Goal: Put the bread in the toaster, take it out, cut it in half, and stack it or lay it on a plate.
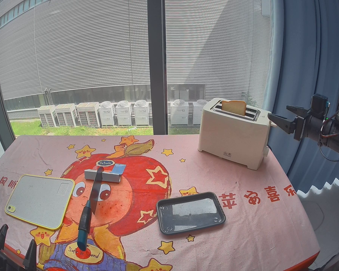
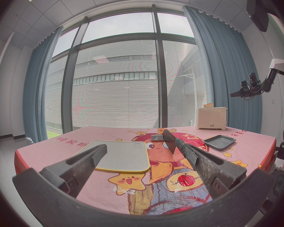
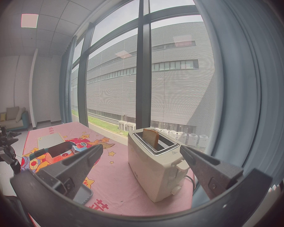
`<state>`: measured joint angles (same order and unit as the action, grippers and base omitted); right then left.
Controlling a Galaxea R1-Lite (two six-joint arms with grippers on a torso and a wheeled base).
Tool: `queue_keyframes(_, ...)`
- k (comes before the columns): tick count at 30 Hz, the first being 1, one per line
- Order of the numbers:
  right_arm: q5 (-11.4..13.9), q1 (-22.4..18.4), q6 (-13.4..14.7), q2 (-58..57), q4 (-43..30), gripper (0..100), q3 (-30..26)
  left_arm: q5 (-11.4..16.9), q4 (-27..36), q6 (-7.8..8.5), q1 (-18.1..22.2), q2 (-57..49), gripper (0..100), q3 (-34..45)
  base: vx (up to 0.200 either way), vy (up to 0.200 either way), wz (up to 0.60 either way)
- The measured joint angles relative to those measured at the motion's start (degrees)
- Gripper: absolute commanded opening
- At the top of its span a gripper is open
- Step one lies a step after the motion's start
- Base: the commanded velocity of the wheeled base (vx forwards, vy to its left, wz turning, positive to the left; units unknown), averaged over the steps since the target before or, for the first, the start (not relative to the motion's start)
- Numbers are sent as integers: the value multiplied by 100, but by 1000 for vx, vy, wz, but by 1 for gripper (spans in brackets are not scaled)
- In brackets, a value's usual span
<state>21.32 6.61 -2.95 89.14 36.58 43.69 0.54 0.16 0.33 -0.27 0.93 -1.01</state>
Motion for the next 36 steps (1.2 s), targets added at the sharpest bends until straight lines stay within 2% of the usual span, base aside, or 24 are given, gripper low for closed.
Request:
queue_keyframes(6,-2,83,11,328,28,100,211,0,2,2,0,0,100,0,0,0,0)
queue_keyframes(17,-35,116,63,907,-35,100,1085,0,2,0,0,0,100,0,0,0,0)
queue_keyframes(36,-57,182,68,1821,-33,100,1921,0,2,0,0,0,100,0,0,0,0)
